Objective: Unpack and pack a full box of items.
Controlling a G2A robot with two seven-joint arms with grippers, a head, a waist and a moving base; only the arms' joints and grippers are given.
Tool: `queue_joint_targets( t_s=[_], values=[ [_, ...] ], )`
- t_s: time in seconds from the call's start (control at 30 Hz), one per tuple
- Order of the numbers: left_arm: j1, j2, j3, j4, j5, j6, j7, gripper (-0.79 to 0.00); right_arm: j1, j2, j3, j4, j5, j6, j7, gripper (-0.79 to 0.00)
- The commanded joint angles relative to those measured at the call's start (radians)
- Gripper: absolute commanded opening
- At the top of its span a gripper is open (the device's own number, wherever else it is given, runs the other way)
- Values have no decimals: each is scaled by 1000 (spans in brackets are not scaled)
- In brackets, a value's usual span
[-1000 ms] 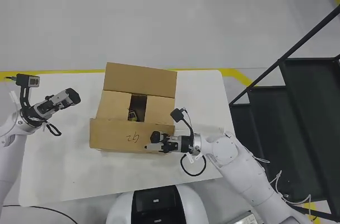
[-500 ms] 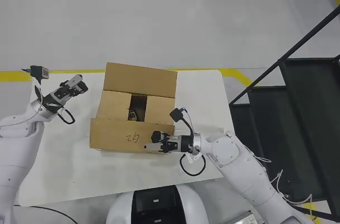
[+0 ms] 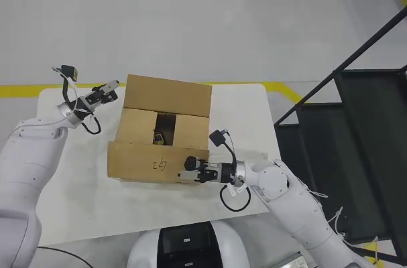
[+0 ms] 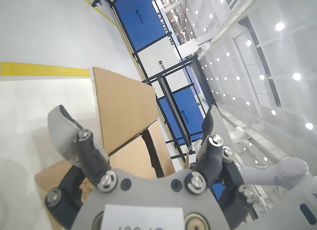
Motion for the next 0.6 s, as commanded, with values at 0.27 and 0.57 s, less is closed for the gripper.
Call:
queue_joint_targets(
  t_s=[0.27, 0.57],
  values=[
    [-55, -93, 54, 119, -49, -17, 51, 0, -3, 6, 1, -9, 0, 7, -3, 0],
    [-88, -119, -14, 206, -312, 82, -228, 0, -7, 12, -1, -21, -1, 22, 3, 0]
  ],
)
